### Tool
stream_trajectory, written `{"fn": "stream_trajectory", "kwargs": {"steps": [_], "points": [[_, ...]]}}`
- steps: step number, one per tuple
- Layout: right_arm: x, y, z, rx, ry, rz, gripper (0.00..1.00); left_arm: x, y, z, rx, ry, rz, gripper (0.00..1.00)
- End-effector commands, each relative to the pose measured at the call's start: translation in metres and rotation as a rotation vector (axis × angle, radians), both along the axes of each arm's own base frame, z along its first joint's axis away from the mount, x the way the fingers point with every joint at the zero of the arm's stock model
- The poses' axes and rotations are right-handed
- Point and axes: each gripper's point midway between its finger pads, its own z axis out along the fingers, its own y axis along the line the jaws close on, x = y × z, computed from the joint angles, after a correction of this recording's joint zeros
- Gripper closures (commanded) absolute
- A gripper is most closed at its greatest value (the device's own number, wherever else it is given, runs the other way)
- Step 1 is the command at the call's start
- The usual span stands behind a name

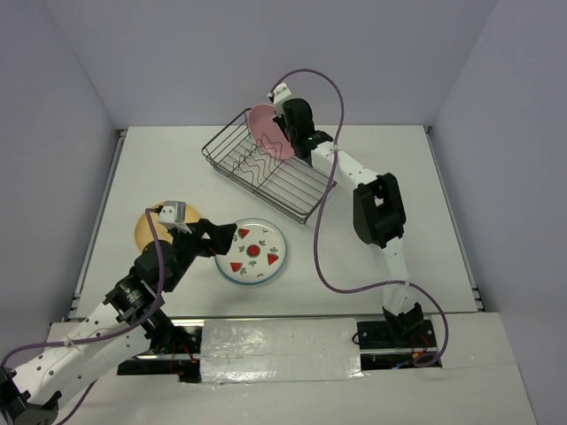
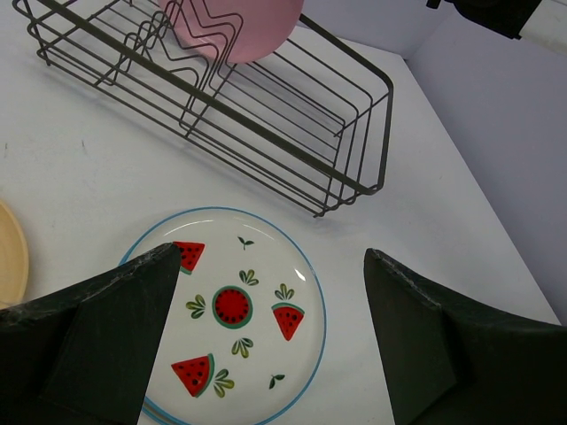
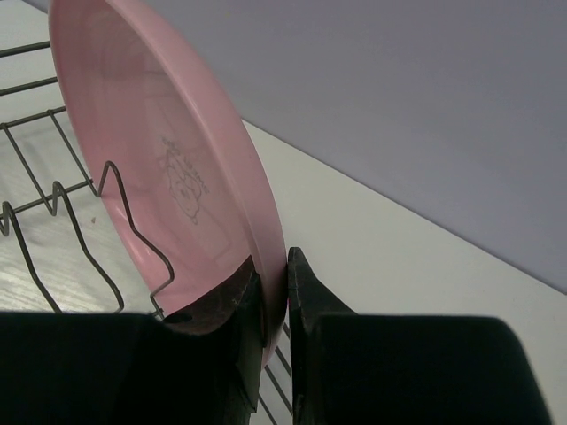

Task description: Unload the plates from the dish rack

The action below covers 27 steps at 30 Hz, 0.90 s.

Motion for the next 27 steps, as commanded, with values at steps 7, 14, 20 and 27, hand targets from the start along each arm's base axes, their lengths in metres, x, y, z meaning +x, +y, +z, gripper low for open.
{"fn": "stream_trajectory", "kwargs": {"steps": [7, 14, 20, 27], "points": [[-0.025, 0.001, 0.131, 0.119, -0.224, -0.028, 1.00, 0.003, -0.001, 0.017, -0.038, -0.049, 0.010, 0.03], [-0.031, -0.008, 0.150, 0.095, -0.264, -0.077, 1.00, 0.006, -0.002, 0.012, -0.016, -0.037, 0.014, 0.03], [-0.038, -0.013, 0.183, 0.107, -0.346, -0.072, 1.00, 0.010, -0.009, 0.005, -0.006, -0.023, -0.003, 0.03], [-0.028, -0.011, 0.178, 0.037, -0.389, -0.077, 1.00, 0.010, -0.012, 0.006, -0.009, -0.028, -0.014, 0.03]]}}
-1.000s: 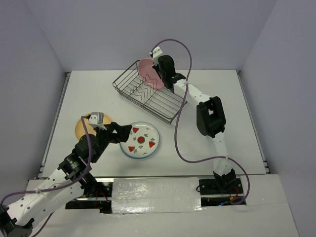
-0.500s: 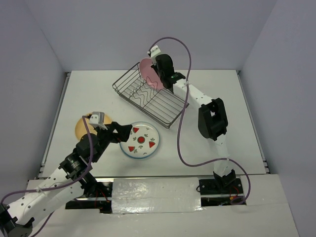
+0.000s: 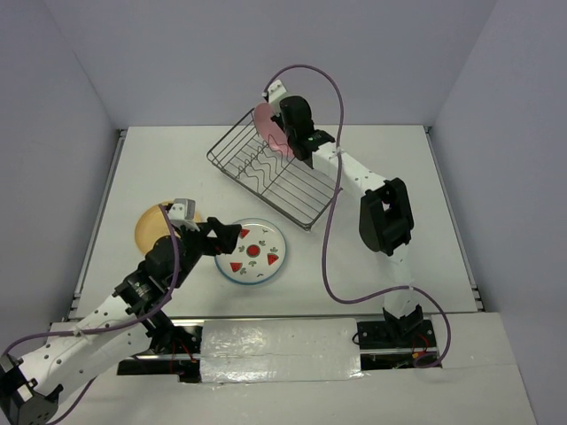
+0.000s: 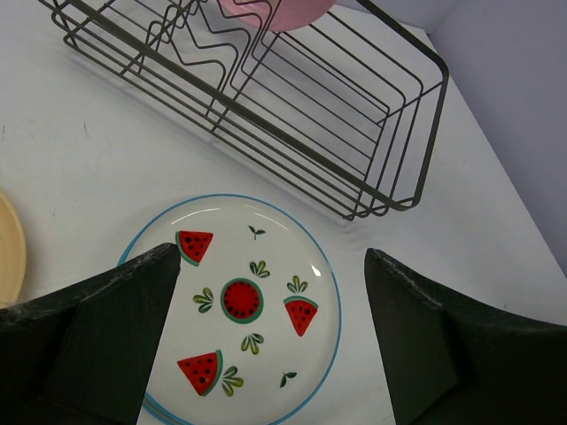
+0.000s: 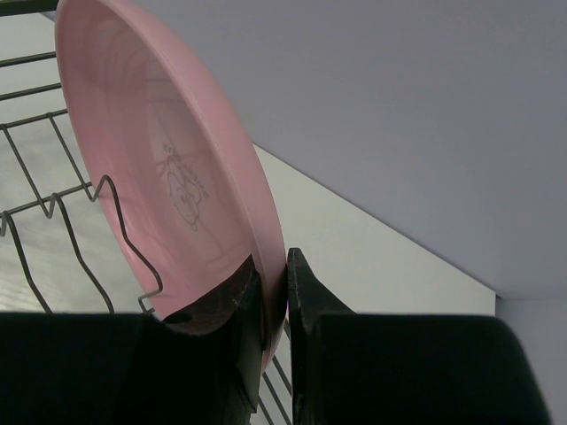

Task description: Unload the plates from the dish rack

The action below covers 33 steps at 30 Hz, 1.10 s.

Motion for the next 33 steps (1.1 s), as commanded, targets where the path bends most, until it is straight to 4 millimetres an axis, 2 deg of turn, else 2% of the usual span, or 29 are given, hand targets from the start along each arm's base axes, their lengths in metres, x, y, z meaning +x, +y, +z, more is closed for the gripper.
{"fn": "stream_trajectory", "kwargs": {"steps": [1, 8, 12, 18, 24, 28, 31, 33], "points": [[0.002, 0.000, 0.129, 0.161, -0.334, -0.023, 1.00, 0.002, -0.005, 0.024, -0.048, -0.068, -0.018, 0.03], [0.003, 0.010, 0.115, 0.101, -0.357, -0.005, 1.00, 0.000, -0.007, 0.027, -0.055, -0.074, -0.031, 0.03], [0.013, 0.015, 0.097, 0.078, -0.321, -0.006, 1.00, -0.001, -0.008, 0.026, -0.057, -0.070, -0.039, 0.03], [0.028, 0.008, 0.071, 0.097, -0.274, -0.027, 1.00, -0.002, -0.009, 0.027, -0.064, -0.072, -0.049, 0.03], [0.042, -0.007, 0.054, 0.132, -0.240, -0.051, 1.00, -0.005, -0.012, 0.030, -0.077, -0.078, -0.067, 0.03], [0.045, -0.011, 0.054, 0.126, -0.255, -0.061, 1.00, -0.005, -0.013, 0.031, -0.077, -0.081, -0.072, 0.03], [0.039, -0.011, 0.063, 0.147, -0.281, -0.056, 1.00, -0.004, -0.011, 0.031, -0.070, -0.079, -0.063, 0.03], [0.032, -0.011, 0.083, 0.189, -0.298, -0.043, 1.00, -0.003, -0.010, 0.032, -0.064, -0.082, -0.054, 0.03]]}}
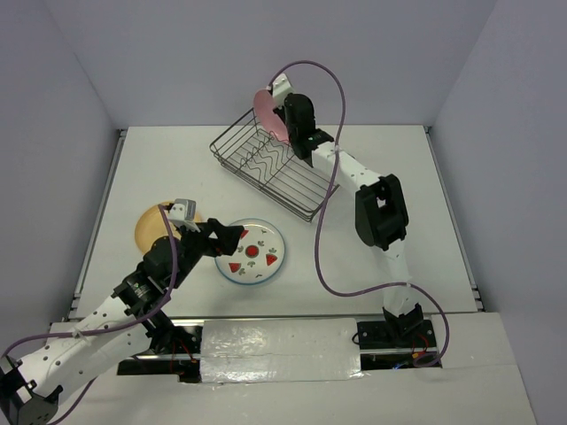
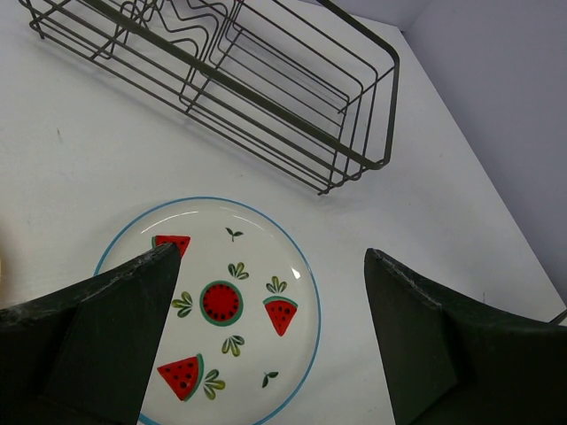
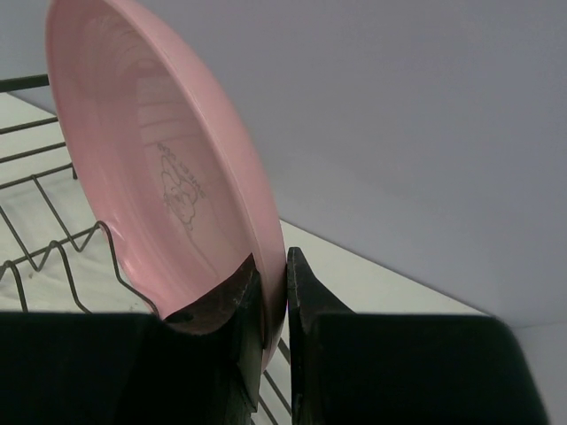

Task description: Unload the plates from the dish rack

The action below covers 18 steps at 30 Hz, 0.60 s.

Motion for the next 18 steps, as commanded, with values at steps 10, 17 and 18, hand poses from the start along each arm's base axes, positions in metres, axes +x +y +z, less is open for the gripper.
{"fn": "stream_trajectory", "kwargs": {"steps": [10, 17, 18], "points": [[-0.062, 0.007, 0.161, 0.339, -0.174, 0.130, 1.00, 0.009, 0.031, 0.051, -0.057, -0.009, 0.191, 0.03], [-0.128, 0.047, 0.147, 0.653, 0.064, 0.269, 1.00, -0.009, 0.077, 0.121, -0.140, -0.068, 0.335, 0.01], [-0.139, 0.062, 0.134, 0.673, 0.117, 0.301, 1.00, -0.013, 0.088, 0.135, -0.125, -0.066, 0.371, 0.01]]}}
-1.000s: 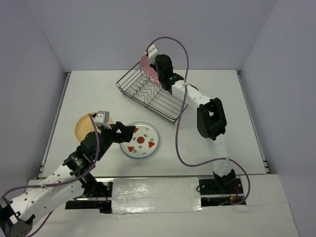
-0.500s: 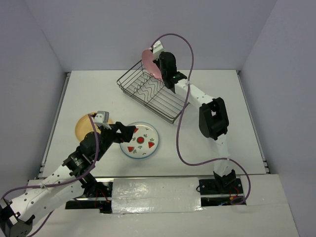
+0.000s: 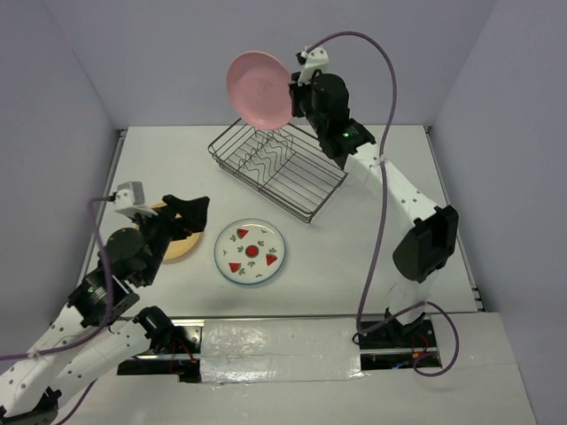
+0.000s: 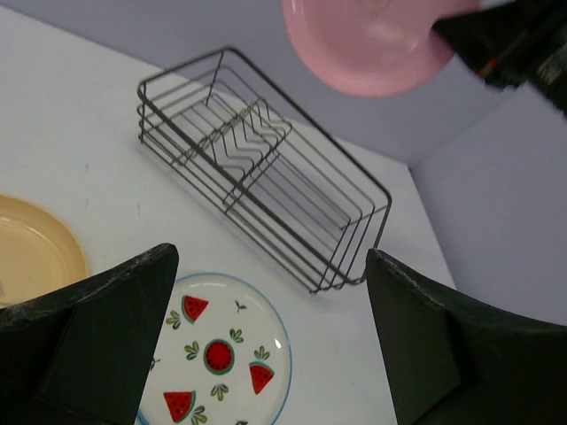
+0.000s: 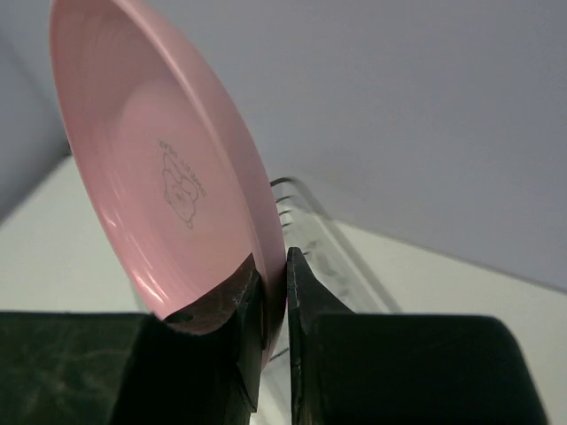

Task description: Unload the plates from the dish rack

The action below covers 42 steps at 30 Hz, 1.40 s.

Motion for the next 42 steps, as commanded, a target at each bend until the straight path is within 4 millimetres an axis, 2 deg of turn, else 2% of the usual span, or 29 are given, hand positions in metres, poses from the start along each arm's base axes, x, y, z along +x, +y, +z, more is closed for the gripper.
{"fn": "stream_trajectory", "kwargs": {"steps": [1, 3, 4, 5, 6, 7, 8, 9, 10, 13, 14, 16, 18, 19, 20, 21, 24, 28, 32, 37, 42], "points": [[-0.049, 0.057, -0.023, 0.180, 0.177, 0.196, 1.00, -0.011, 0.036, 0.038, -0.002, -0.004, 0.128, 0.01], [-0.067, 0.084, -0.040, 0.241, 0.281, 0.267, 1.00, -0.017, 0.050, 0.052, 0.062, 0.031, 0.168, 0.01], [-0.087, 0.114, -0.057, 0.235, 0.347, 0.347, 1.00, -0.017, 0.059, 0.053, 0.086, 0.048, 0.209, 0.01], [-0.096, 0.127, -0.066, 0.251, 0.389, 0.366, 1.00, -0.019, 0.064, 0.063, 0.086, 0.053, 0.229, 0.01], [-0.103, 0.142, -0.083, 0.246, 0.430, 0.383, 1.00, -0.023, 0.069, 0.058, 0.117, 0.082, 0.238, 0.01], [-0.123, 0.166, -0.092, 0.270, 0.477, 0.446, 1.00, -0.026, 0.073, 0.061, 0.114, 0.080, 0.245, 0.01], [-0.132, 0.179, -0.097, 0.289, 0.505, 0.483, 1.00, -0.029, 0.076, 0.060, 0.112, 0.080, 0.248, 0.01], [-0.135, 0.193, -0.114, 0.297, 0.546, 0.503, 1.00, -0.032, 0.078, 0.060, 0.108, 0.078, 0.248, 0.01], [-0.148, 0.208, -0.122, 0.298, 0.582, 0.535, 1.00, -0.034, 0.082, 0.062, 0.100, 0.070, 0.259, 0.01], [-0.162, 0.236, -0.149, 0.288, 0.660, 0.553, 1.00, -0.043, 0.093, 0.063, 0.088, 0.059, 0.274, 0.01], [-0.172, 0.248, -0.161, 0.283, 0.693, 0.564, 1.00, -0.046, 0.098, 0.064, 0.085, 0.055, 0.284, 0.01], [-0.185, 0.263, -0.169, 0.303, 0.715, 0.625, 1.00, -0.049, 0.100, 0.062, 0.089, 0.056, 0.282, 0.01], [-0.195, 0.272, -0.191, 0.303, 0.776, 0.636, 1.00, -0.051, 0.102, 0.061, 0.085, 0.051, 0.283, 0.01], [-0.196, 0.274, -0.196, 0.297, 0.790, 0.631, 1.00, -0.051, 0.103, 0.060, 0.085, 0.050, 0.285, 0.01], [-0.196, 0.280, -0.194, 0.296, 0.790, 0.630, 1.00, -0.051, 0.103, 0.058, 0.082, 0.047, 0.291, 0.01], [-0.194, 0.280, -0.214, 0.269, 0.830, 0.600, 1.00, -0.051, 0.103, 0.057, 0.082, 0.046, 0.291, 0.01], [-0.194, 0.287, -0.231, 0.253, 0.880, 0.592, 1.00, -0.048, 0.100, 0.053, 0.093, 0.053, 0.283, 0.01], [-0.194, 0.292, -0.242, 0.256, 0.907, 0.593, 0.96, -0.046, 0.098, 0.051, 0.092, 0.052, 0.281, 0.01], [-0.182, 0.299, -0.249, 0.249, 0.909, 0.567, 0.94, -0.047, 0.094, 0.053, 0.071, 0.041, 0.264, 0.01], [-0.176, 0.304, -0.263, 0.217, 0.921, 0.548, 0.73, -0.044, 0.093, 0.048, 0.073, 0.044, 0.267, 0.01], [-0.173, 0.303, -0.275, 0.223, 0.927, 0.528, 0.59, -0.042, 0.091, 0.042, 0.077, 0.049, 0.267, 0.01]]}}
